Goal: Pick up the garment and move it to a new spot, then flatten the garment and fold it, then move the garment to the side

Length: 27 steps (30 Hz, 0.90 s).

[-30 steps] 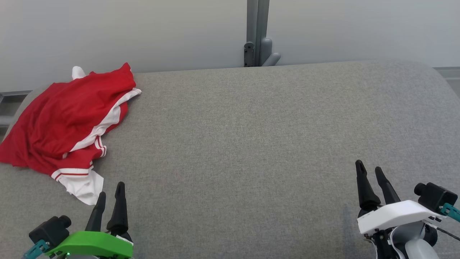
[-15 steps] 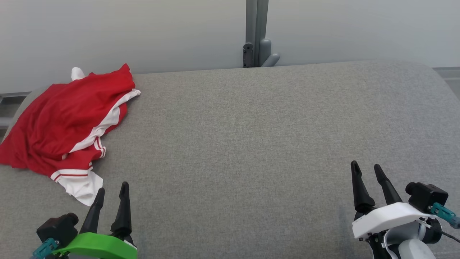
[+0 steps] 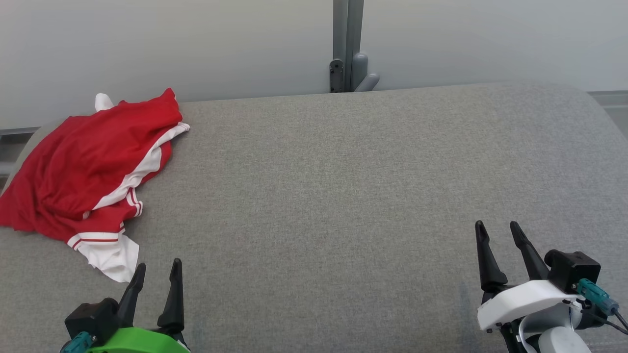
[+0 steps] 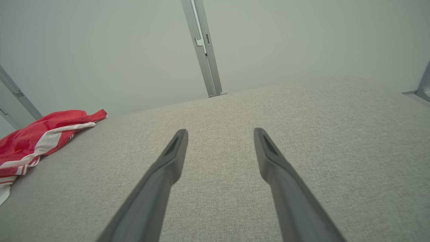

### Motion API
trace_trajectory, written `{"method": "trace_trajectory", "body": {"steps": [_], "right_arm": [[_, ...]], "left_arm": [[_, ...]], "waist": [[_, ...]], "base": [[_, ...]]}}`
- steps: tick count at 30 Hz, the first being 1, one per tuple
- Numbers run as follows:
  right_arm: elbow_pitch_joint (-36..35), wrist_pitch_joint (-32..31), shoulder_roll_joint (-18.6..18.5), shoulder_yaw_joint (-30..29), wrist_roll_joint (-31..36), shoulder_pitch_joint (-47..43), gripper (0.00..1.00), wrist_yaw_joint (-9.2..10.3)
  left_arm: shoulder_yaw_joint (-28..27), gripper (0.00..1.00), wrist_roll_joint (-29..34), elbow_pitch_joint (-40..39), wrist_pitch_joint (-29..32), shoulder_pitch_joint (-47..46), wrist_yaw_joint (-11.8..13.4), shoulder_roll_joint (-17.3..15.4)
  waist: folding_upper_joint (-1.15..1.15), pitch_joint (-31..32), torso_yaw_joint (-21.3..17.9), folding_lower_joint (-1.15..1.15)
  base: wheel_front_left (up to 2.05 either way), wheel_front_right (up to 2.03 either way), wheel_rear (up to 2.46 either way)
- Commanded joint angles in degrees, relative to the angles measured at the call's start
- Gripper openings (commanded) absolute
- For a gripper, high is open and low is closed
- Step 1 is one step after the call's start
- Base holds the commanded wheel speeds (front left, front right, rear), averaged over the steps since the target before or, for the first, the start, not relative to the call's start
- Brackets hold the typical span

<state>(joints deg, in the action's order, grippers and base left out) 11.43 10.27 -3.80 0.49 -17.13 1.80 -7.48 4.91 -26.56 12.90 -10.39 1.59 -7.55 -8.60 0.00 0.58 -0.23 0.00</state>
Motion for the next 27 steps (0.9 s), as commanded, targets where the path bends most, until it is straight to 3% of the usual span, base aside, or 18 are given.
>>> {"method": "trace_trajectory", "body": {"steps": [1,27], "right_arm": [[-0.25,0.66,-0.19,-0.04,1.79,-0.13,1.00,-0.01],[1.44,3.78,0.61,0.13,12.02,-0.69,1.00,-0.01]], "left_arm": [[-0.05,1.00,1.74,0.07,-0.57,0.22,0.08,-0.66],[0.17,1.00,11.64,2.58,-3.60,1.46,0.11,-0.79]], "waist": [[0.00,0.04,0.00,0.00],[0.00,-0.17,0.46,0.00]], "base": [[0.00,0.00,0.00],[0.00,0.00,0.00]]}}
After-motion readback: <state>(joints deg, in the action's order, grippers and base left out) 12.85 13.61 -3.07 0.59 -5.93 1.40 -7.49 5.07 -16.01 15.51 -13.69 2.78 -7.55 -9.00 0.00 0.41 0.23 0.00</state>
